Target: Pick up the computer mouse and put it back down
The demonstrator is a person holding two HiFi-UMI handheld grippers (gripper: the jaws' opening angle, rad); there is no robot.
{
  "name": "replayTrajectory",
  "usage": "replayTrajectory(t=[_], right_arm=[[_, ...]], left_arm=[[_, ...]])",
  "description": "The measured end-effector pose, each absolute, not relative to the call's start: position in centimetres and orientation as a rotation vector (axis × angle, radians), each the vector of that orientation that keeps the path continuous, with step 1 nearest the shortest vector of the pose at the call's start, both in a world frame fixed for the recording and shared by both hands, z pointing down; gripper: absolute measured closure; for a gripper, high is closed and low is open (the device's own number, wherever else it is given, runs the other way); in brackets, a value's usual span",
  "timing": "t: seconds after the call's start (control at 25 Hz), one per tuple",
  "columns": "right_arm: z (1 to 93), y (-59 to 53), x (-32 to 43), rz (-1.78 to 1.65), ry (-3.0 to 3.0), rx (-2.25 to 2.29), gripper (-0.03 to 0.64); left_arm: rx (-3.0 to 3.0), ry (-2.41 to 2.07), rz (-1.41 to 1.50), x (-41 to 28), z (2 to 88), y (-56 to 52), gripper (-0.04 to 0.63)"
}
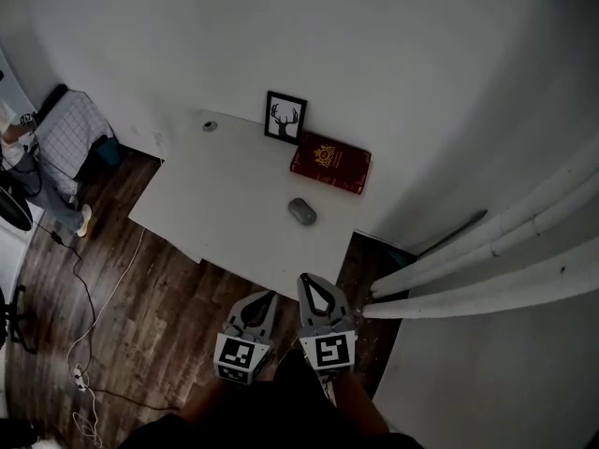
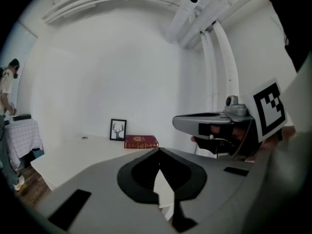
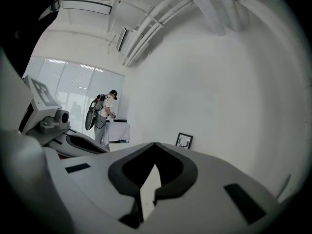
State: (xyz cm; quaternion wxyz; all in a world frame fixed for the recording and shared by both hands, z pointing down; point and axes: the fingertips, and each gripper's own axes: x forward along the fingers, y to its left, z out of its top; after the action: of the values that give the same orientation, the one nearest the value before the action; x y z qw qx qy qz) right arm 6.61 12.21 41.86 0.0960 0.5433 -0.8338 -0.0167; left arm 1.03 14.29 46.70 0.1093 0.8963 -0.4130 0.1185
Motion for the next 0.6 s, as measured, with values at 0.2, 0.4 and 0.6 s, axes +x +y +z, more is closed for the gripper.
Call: replayTrajectory(t=[0.2, 0.4, 0.6], right_arm=[[43.6, 8.5, 10.0, -0.024, -2.450, 1.566, 0.597], [44.6, 5.7, 11.0, 0.012, -2.466, 1.520, 0.597], [45.6, 3.6, 10.5, 0.085, -2.468, 1.478, 0.597]], left_arm=[[2.628, -1.209, 0.377, 4.5, 47.6, 10.7, 0.594], [2.602, -1.247, 0.441, 4.4, 48.2, 8.3, 0.594], [2.570, -1.259, 0.471, 3.2, 48.6, 6.3, 0.594]])
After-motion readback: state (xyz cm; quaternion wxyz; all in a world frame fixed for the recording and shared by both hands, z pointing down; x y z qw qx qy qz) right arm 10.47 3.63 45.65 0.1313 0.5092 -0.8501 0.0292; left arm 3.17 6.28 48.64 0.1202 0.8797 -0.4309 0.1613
